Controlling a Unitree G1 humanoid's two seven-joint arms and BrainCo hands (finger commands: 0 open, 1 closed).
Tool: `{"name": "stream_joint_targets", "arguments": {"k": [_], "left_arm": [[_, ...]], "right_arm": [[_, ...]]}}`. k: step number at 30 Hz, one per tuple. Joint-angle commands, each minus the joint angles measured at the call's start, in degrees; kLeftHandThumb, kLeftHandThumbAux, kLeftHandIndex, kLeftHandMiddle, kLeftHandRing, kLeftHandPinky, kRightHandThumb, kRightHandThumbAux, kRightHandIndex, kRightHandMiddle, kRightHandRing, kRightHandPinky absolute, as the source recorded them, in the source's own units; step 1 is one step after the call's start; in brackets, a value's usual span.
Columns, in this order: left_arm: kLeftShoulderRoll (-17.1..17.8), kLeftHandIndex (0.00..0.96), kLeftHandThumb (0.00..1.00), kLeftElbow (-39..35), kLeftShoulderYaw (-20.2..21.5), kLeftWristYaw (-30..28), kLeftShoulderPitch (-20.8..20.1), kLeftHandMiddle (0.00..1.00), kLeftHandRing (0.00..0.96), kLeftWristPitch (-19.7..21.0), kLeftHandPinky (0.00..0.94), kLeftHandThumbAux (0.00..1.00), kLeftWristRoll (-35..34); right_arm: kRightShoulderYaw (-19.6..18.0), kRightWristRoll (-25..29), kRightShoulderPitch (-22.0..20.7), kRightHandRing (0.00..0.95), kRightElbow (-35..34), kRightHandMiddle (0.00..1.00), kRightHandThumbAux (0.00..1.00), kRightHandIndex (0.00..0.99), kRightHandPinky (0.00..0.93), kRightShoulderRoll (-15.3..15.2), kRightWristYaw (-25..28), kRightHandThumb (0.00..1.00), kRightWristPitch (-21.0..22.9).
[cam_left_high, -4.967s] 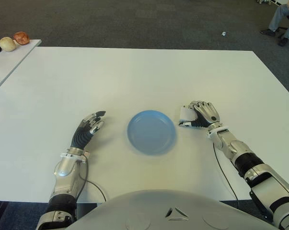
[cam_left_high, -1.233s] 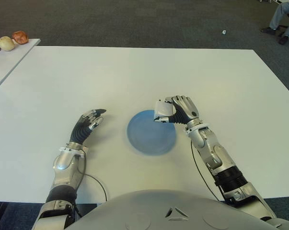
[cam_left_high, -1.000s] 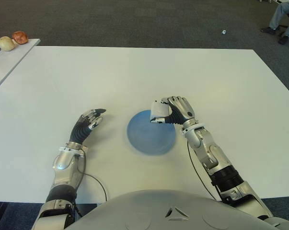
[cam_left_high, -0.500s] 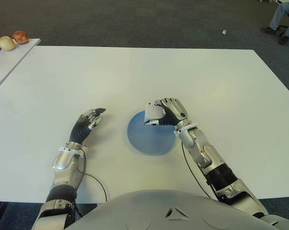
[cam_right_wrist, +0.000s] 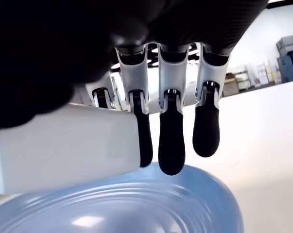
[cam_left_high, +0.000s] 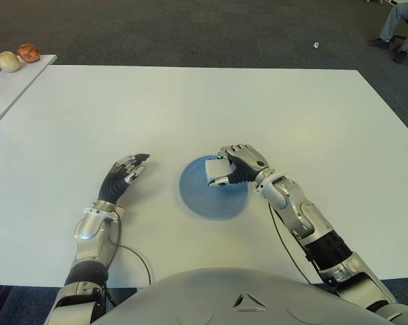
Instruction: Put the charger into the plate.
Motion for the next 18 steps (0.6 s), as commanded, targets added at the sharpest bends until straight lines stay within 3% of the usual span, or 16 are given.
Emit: {"name": "stream_joint_targets", "arguments": {"k": [1,11,18], "left_arm": [[-5.2,0.367,0.057,8.5,-1.6,-0.5,4.9,0.281,0.198,0.6,0.062,0.533,1.0],[-4.8,0.388,0.062,9.2,-1.5,-1.6,4.6,0.297,0.205,1.0,0.047,0.538,0.6],[-4.8,0.368,0.059,9.0,-1.5,-1.3,4.7,0.303,0.22,0.2,0.093,0.546,1.0]], "right_arm": [[-0.9,2.6,0.3,0.001,-1.4,0.002,0.116,0.001,0.001,0.0,1.8,0.258,-0.9],[-1.6,2.9,0.7,0.0,-3.0,0.0,0.087,0.0,0.0,-0.3,1.8,0.264,-0.8],[-2.9,4.9,1.4,0.0,-4.3,0.0,0.104,0.0,0.0,-0.6,2.0,0.273,-1.2]]}}
